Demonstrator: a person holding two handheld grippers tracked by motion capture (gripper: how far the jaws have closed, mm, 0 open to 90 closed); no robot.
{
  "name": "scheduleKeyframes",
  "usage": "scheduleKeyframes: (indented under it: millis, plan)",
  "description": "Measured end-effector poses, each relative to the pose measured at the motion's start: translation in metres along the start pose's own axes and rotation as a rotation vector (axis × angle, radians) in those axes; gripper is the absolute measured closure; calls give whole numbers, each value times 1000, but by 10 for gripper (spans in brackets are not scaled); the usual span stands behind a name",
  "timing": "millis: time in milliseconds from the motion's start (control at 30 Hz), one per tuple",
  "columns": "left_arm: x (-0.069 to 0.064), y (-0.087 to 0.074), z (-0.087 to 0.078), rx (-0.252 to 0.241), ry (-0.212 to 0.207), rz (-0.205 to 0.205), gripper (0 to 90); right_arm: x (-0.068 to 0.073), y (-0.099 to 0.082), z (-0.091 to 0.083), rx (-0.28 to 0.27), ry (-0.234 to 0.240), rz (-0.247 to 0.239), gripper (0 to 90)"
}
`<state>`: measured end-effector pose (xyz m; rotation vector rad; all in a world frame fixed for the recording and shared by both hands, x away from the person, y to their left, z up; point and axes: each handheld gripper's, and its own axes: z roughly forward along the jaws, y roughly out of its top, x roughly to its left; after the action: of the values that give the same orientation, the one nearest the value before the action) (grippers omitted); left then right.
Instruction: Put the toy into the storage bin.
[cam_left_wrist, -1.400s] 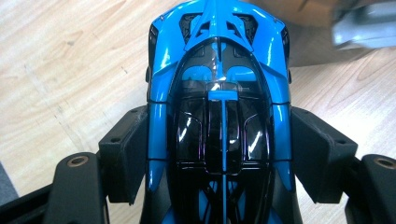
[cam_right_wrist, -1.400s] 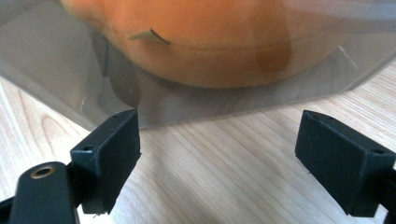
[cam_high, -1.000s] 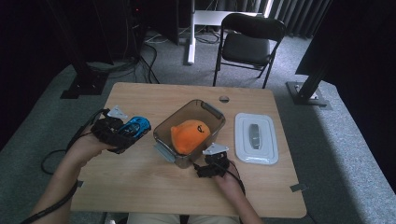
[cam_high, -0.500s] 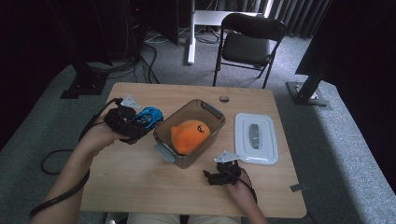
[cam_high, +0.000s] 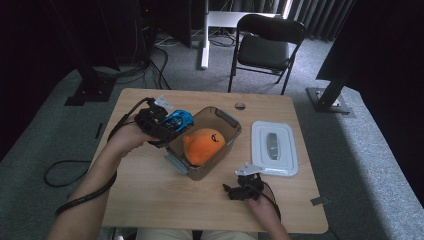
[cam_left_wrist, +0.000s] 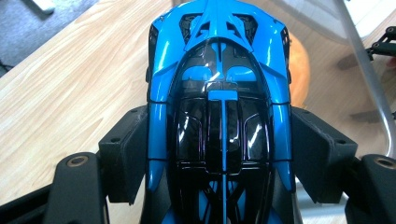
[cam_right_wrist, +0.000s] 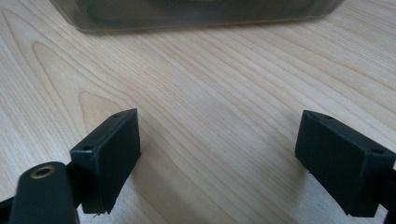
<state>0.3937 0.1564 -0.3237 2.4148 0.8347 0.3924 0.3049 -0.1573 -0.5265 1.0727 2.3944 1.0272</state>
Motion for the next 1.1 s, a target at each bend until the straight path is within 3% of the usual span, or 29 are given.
scheduleKeyframes:
  millis: [233,500,833,1100]
  plan:
    - [-10,21,21,14,-32,26,289,-2,-1,-1,-1,1,-1,137]
    - [-12,31,42,20,-52,15,289,-3,-2,-2,-1,5,1,137]
    - [-12,31,68,54,-73,9,289,-3,-2,-2,-2,11,2,137]
    - [-12,29,82,71,-62,5,289,-4,-2,-3,-3,18,4,138]
